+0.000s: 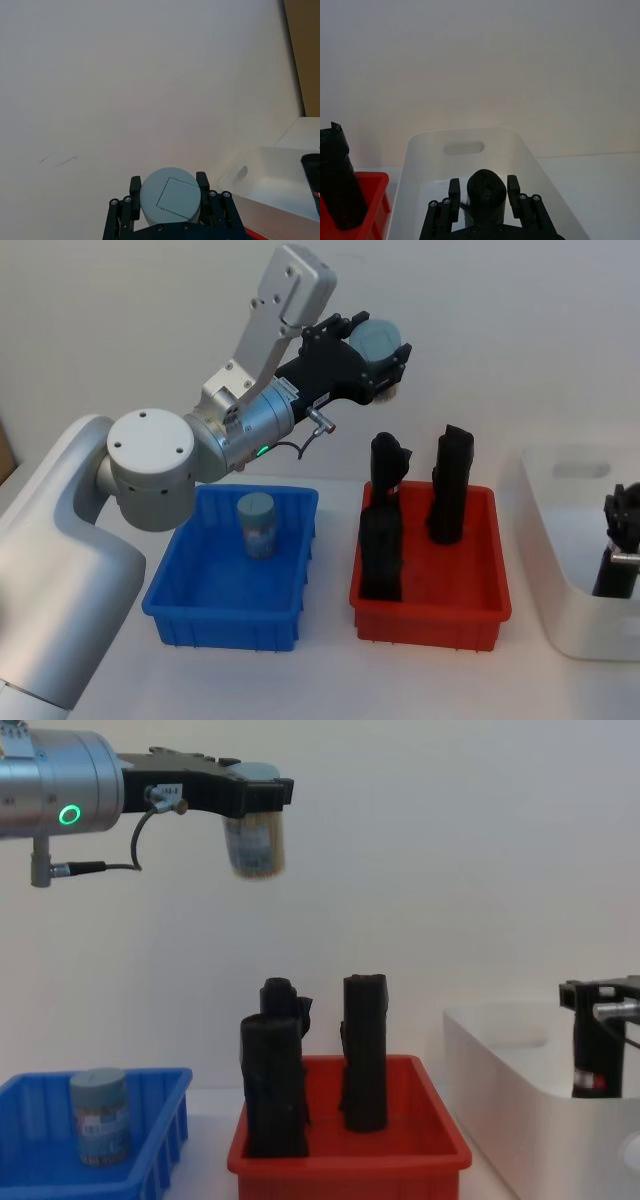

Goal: Pick the cotton swabs from the blue box and place them into the white box.

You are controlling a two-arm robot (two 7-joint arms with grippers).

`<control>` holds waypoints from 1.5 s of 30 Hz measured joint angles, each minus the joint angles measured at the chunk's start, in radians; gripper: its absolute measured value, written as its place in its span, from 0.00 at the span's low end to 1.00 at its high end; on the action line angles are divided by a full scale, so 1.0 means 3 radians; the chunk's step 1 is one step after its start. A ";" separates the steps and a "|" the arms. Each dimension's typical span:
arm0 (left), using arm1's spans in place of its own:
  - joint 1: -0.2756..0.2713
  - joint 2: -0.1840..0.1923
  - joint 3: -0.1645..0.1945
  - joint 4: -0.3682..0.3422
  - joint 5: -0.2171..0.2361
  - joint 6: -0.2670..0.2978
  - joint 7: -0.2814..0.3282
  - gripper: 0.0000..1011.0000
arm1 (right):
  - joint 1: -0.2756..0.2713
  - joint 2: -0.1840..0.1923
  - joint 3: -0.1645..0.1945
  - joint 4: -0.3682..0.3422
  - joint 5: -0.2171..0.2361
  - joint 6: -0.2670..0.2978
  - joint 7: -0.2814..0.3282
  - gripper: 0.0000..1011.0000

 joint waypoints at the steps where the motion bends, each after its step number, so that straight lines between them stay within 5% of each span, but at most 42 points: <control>1: 0.0000 0.0000 0.0000 0.0002 -0.0010 -0.0007 0.0000 0.66 | 0.0000 0.0000 0.0000 0.0001 0.0000 0.0001 0.0001 0.57; 15: -0.0067 -0.0031 -0.0008 0.0089 -0.0114 -0.0095 -0.0093 0.66 | -0.0006 -0.0004 0.0005 0.0001 -0.0004 0.0005 0.0029 0.99; 45: -0.0257 -0.0202 0.0076 0.0510 -0.0442 -0.0327 -0.0461 0.66 | -0.0181 0.0094 -0.0061 -0.0468 0.0018 -0.0192 0.0936 0.99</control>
